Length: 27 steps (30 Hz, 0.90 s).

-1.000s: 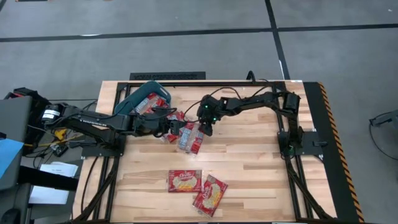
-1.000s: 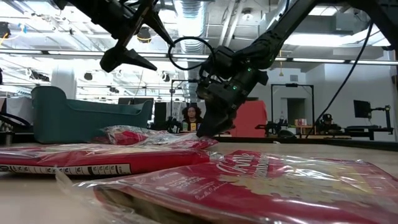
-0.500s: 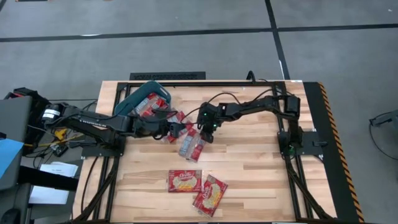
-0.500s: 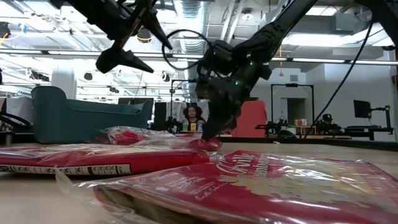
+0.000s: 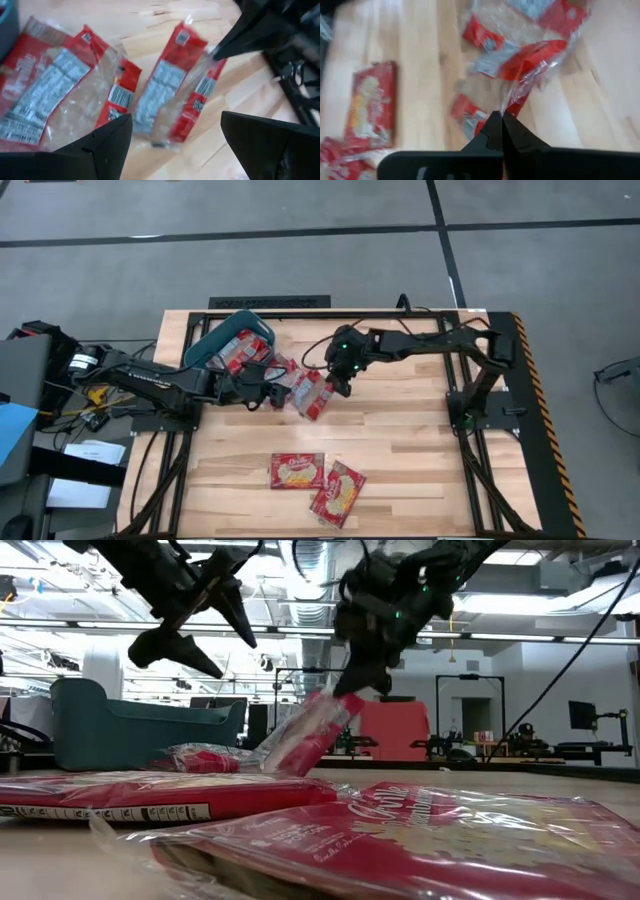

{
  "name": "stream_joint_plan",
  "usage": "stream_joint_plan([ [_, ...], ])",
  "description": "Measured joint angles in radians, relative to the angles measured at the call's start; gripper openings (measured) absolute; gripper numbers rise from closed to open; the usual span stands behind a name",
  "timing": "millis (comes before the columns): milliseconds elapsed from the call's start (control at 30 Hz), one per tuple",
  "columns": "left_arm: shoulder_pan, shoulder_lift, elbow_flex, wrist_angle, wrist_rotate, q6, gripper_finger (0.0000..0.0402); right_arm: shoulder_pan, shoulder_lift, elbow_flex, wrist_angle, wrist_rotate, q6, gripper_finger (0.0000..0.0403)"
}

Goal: Sort popcorn bags into baskets
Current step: Put the popcorn bag into the green bin

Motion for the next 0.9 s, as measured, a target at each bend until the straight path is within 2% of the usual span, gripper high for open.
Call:
stream_joint_plan([
  [167, 0.023, 0.045, -0.004, 0.005, -0.007, 0.101, 0.0293, 0.012, -0.034, 0.001, -0.002, 0.0, 0.0, 0.0003],
  [300, 0.055, 0.114, -0.029, 0.125, 0.008, 0.145, 0.0293, 0.03, -0.037, 0.001, -0.011, 0.004, -0.001, 0.0003],
  [467, 0.094, 0.232, -0.058, 0.346, 0.095, 0.268, 0.0293, 0.064, -0.034, 0.001, -0.023, 0.008, -0.012, 0.0003],
  [600, 0.112, 0.323, -0.059, 0.462, 0.178, 0.393, 0.0293, 0.089, -0.034, 0.001, -0.021, 0.009, -0.024, 0.0003],
  [800, 0.129, 0.418, -0.058, 0.559, 0.243, 0.432, 0.0293, 0.104, -0.034, 0.0, -0.052, 0.015, -0.034, 0.0003],
  [900, 0.138, 0.469, -0.059, 0.66, 0.359, 0.46, 0.0291, 0.11, -0.034, 0.0, -0.064, 0.015, -0.047, 0.0003],
])
